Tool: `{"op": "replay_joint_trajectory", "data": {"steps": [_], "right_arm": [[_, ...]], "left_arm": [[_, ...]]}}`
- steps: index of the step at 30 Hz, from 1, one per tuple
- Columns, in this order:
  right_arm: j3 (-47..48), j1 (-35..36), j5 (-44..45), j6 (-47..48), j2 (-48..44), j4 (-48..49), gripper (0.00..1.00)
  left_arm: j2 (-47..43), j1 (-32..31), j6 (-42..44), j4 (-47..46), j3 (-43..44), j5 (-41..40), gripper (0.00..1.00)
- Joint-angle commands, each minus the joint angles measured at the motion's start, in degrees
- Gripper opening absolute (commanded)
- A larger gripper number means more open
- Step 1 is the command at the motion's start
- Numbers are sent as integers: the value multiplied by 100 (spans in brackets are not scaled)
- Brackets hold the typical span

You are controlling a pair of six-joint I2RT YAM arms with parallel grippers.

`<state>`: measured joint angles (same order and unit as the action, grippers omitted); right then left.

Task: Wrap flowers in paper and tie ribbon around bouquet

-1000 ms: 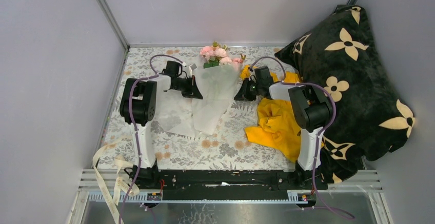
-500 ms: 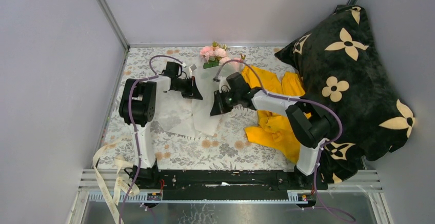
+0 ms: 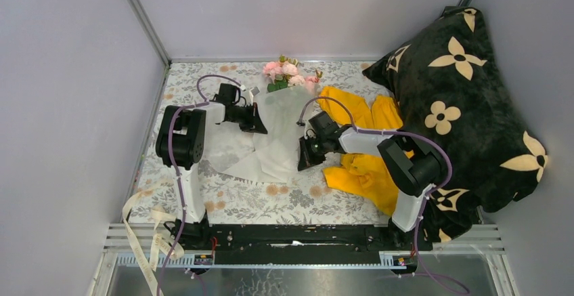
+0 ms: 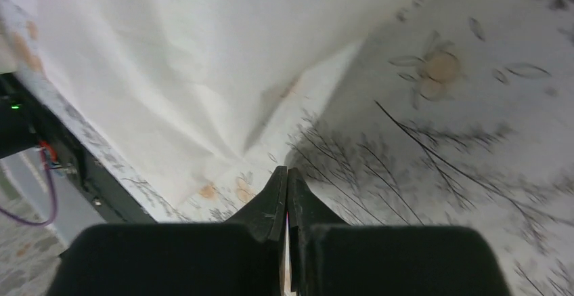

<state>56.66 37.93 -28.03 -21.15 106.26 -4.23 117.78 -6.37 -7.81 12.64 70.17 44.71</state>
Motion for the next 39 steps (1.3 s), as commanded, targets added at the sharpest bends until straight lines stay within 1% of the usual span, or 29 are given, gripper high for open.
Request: {"op": "replay_joint_trajectory", "data": {"steps": [1, 4, 7, 9, 12, 17, 21, 22, 23, 26, 27, 29, 31, 34, 36, 39], "right_arm": [[149, -31, 932, 628, -437, -1172, 3], [473, 143, 953, 635, -709, -1204, 3], [857, 468, 802, 384, -734, -729, 3], [1082, 749, 603, 193, -486, -276, 4], [1429, 950, 244, -54, 82, 47, 3], [1178, 1030, -51, -539, 588, 585, 2], [941, 1120, -113, -659, 835, 610, 1], [905, 1128, -44, -706, 886, 557, 1], [904, 1128, 62, -747, 926, 478, 0], [877, 1129, 374, -899, 964, 227, 0], [854, 1129, 464, -946, 967, 184, 0], [755, 1129, 597, -1066, 915, 172, 0], [619, 1127, 702, -1173, 809, 208, 0], [427, 1142, 772, -1230, 629, 269, 0], [294, 1153, 745, -1265, 538, 366, 0], [203, 1185, 721, -1277, 489, 609, 0]], "left_arm": [[-82, -31, 96, 14, -203, -213, 0], [-154, -37, 83, -58, -248, -183, 0], [-214, -46, 52, -132, -371, -153, 0], [-223, -44, 53, -133, -432, -121, 0], [-252, -44, 29, -151, -486, -110, 1], [-443, -48, -46, -317, -539, -320, 1], [-476, -48, -86, -368, -528, -408, 3], [-467, -48, -96, -355, -502, -436, 5], [-455, -42, -93, -312, -456, -459, 11], [-552, -19, 92, 147, -119, -556, 34], [-667, 16, 172, 331, 4, -567, 44], [-1032, 174, 257, 571, 95, -599, 56], [-1538, 466, 215, 724, 6, -588, 65], [-2262, 1209, -17, 987, -350, -652, 71], [-2803, 1821, -142, 1155, -871, -783, 73], [-3245, 2499, -336, 1282, -1492, -1119, 84]]}}
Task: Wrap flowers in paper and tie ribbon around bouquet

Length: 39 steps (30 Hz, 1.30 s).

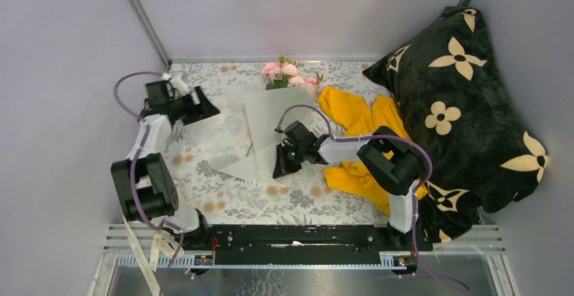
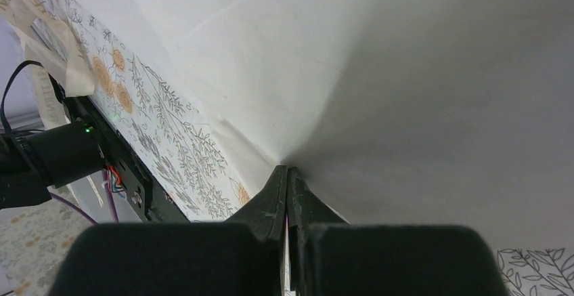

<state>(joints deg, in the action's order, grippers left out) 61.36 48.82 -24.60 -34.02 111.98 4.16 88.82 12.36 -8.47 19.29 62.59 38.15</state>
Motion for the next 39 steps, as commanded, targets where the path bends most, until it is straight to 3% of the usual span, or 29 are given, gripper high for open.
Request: {"op": "replay_joint_trajectory", "data": {"steps": [1, 4, 10, 14, 17, 21, 34, 39], "right_arm": [[-280, 105, 391, 22, -95, -199, 0], [-333, 116, 369, 15, -115, -121, 0], [-251, 119, 297, 222, -174, -259, 0], [-157, 119, 195, 361, -226, -381, 0], [-106, 119, 241, 347, -197, -381, 0], [-65, 117, 179, 250, -67, -381, 0], [321, 145, 340, -48, 233, -474, 0], [250, 172, 503, -176, 118, -570, 0]], "left_arm": [[-405, 797, -325, 658, -889, -544, 87], [-323, 1075, -461, 731, -1214, -664, 92], [68, 1146, -790, 510, -1623, -527, 93], [-478, 1125, -1088, 533, -1963, -720, 90], [-725, 978, -1514, 1080, -1966, -310, 87], [-1133, 702, -1838, 1577, -2351, -553, 87], [-862, -178, -2339, 681, -2960, -1153, 93], [-456, -217, -2364, 304, -2830, -1403, 82]]}}
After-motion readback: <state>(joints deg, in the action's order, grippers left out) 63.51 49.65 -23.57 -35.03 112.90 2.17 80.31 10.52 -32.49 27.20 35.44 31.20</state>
